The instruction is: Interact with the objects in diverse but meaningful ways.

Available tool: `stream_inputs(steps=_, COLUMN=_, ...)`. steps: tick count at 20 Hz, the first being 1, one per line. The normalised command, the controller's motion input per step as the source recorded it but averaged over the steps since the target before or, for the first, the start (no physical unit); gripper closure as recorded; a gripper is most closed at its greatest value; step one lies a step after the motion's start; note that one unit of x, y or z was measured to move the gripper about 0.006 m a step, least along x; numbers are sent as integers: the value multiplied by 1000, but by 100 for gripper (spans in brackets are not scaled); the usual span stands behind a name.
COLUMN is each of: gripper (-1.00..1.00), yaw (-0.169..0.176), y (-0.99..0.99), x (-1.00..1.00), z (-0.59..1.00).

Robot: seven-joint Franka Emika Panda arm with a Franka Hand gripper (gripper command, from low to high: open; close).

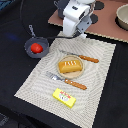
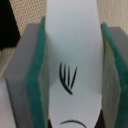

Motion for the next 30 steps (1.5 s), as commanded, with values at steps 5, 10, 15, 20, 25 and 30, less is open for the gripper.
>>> stream_inputs(steps=5, gripper=100, yaw=51, y=166, x=-266, z=-290)
stream_inputs(steps=10, gripper=-100, yaw=0, y=58, x=-24, z=335)
stream_inputs(steps=15, gripper=-100, yaw=0, y=103, x=6, z=606)
stream_inputs(steps=20, gripper=-100, yaw=0, y=90, x=74, z=773)
stream_inputs(steps=25, gripper=-100, yaw=-6, y=-346, x=527, z=806)
stream_inputs(steps=30, gripper=-100, yaw=-7, y=-710, x=596, z=691)
